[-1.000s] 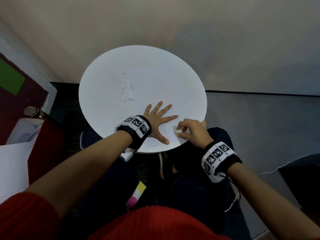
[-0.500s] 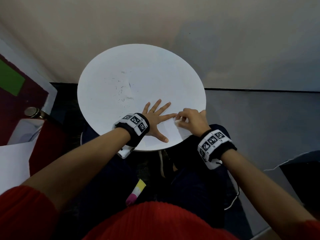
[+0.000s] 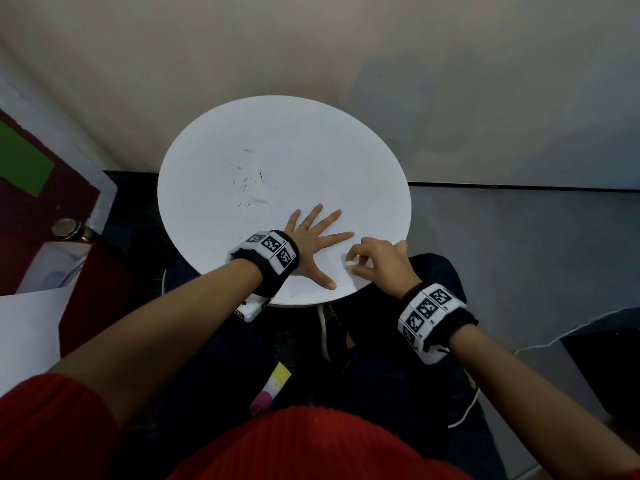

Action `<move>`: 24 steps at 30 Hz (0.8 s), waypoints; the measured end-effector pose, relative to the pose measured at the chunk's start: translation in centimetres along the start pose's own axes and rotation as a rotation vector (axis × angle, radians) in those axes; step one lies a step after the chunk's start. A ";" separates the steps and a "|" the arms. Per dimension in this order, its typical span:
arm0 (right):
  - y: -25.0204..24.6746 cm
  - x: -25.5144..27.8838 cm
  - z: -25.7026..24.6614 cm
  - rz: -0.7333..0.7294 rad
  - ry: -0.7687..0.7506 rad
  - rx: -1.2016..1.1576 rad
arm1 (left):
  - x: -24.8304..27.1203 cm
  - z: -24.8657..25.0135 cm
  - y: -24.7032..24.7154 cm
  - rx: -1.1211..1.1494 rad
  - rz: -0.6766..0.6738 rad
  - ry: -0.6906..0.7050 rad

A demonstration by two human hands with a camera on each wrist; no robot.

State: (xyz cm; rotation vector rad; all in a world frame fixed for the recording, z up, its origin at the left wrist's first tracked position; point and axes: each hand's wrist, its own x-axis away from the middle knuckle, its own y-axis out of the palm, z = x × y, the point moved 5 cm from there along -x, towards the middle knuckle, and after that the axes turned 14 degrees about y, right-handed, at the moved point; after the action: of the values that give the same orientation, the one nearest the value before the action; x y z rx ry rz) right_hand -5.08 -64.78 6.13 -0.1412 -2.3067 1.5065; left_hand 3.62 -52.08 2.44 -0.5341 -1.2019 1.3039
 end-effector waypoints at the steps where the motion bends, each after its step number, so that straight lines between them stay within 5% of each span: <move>1: -0.1 -0.1 -0.1 -0.003 0.002 0.006 | 0.0 0.1 0.0 -0.004 0.002 0.002; 7: 1.5 0.2 -3.4 0.052 0.013 -0.194 | 0.0 0.2 -0.1 -0.011 0.035 -0.005; 13: 0.1 -1.0 -0.5 0.180 0.133 -0.137 | -0.1 0.0 0.1 0.005 0.017 0.007; 18: 1.7 0.1 -2.9 0.059 0.011 -0.183 | -0.2 0.0 -0.1 -0.007 0.047 0.003; 24: -1.3 -3.4 2.1 0.168 0.238 -0.554 | 0.1 0.2 -0.3 0.045 0.016 0.008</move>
State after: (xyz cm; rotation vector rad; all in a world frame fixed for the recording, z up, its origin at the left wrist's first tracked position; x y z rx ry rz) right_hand -2.62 -68.12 5.64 -0.6366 -2.4920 0.8195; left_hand 3.55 -52.11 2.78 -0.5175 -1.1610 1.3380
